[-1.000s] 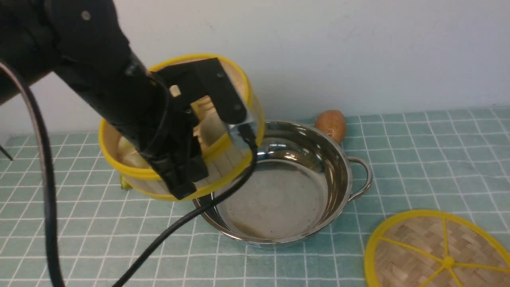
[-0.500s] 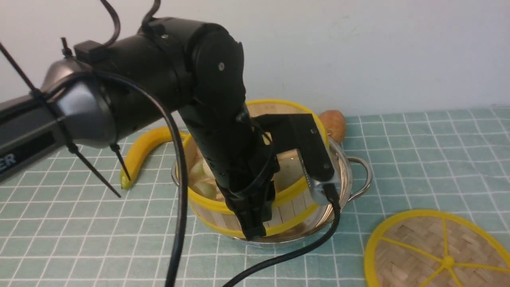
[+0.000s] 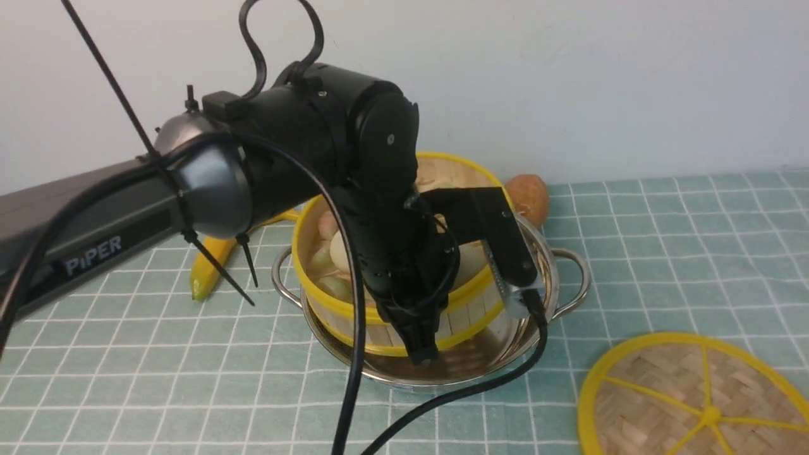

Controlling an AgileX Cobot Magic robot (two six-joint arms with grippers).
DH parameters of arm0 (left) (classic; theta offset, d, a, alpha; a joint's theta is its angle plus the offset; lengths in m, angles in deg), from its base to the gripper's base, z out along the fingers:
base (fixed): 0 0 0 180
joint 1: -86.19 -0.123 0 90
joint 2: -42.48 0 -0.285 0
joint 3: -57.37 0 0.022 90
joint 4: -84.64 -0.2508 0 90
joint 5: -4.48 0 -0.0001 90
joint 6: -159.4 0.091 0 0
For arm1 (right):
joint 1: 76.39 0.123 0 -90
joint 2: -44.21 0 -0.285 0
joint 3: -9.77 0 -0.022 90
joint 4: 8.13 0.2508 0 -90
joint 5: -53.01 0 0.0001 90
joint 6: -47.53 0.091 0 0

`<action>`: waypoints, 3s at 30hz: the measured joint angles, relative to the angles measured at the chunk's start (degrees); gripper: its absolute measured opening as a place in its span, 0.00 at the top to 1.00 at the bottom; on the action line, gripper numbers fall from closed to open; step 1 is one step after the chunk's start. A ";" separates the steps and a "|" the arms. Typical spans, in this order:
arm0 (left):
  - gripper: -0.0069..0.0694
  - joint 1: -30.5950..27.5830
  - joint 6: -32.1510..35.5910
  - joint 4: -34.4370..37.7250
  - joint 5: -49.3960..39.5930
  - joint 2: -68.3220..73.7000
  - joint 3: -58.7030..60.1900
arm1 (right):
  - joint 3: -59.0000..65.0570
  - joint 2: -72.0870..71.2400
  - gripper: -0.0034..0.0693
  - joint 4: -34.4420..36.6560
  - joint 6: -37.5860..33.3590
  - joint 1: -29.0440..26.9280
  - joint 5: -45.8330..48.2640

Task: Place the steamer in the pot on the blue tablecloth, and put the lid on the steamer.
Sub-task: 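Place the bamboo steamer basket with dumplings into the steel pot with the left gripper, then move the gripper down to the bamboo steamer lid and grasp its center knob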

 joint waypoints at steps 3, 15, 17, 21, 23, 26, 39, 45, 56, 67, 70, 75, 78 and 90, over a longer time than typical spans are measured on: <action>0.85 0.00 0.00 -0.07 0.46 1.91 -2.95 | 0.00 0.00 0.62 0.00 0.00 0.00 0.00; 0.85 0.00 0.04 -0.05 -1.66 9.80 -6.88 | 0.00 0.00 0.62 0.00 0.00 0.00 0.00; 0.85 0.00 0.04 -0.05 -2.36 11.00 -6.89 | 0.00 0.00 0.62 0.00 0.00 0.00 0.00; 0.85 0.00 0.04 0.39 -2.35 12.64 -6.89 | 0.00 0.00 0.62 0.00 0.00 0.00 0.00; 0.85 0.00 0.04 1.03 -2.10 13.03 -6.89 | 0.00 0.00 0.62 0.00 0.00 0.00 0.00; 0.85 0.00 0.04 1.84 -2.01 13.49 -6.89 | 0.00 0.00 0.62 0.00 0.00 0.00 0.00; 0.60 0.05 0.01 2.53 -0.93 13.80 -7.11 | 0.00 0.00 0.62 0.00 0.00 0.00 0.00; 0.37 0.05 -1.03 1.75 -3.24 12.43 -7.42 | 0.00 0.00 0.62 0.00 0.00 0.00 0.00; 0.29 -0.61 -8.69 -4.09 -4.95 1.06 -19.95 | 0.00 0.00 0.62 0.00 0.00 0.00 0.00; 0.92 -7.08 -16.35 -10.24 -4.68 -23.41 -22.04 | 0.00 0.00 0.62 0.00 0.00 0.00 0.00; 0.94 -7.79 -16.89 -10.35 -4.68 -27.58 -22.10 | 0.00 0.00 0.62 0.00 0.00 0.00 0.00; 0.94 -7.79 -17.09 -10.35 -4.74 -31.34 -22.10 | 0.00 0.00 0.62 0.00 0.00 0.00 0.00; 0.94 -7.79 -17.16 -10.30 -4.74 -32.52 -22.10 | 0.00 0.00 0.62 0.00 0.00 0.00 0.00; 0.91 -24.72 -16.04 7.45 10.33 -45.89 11.43 | 0.00 0.00 0.62 0.00 0.00 0.00 0.00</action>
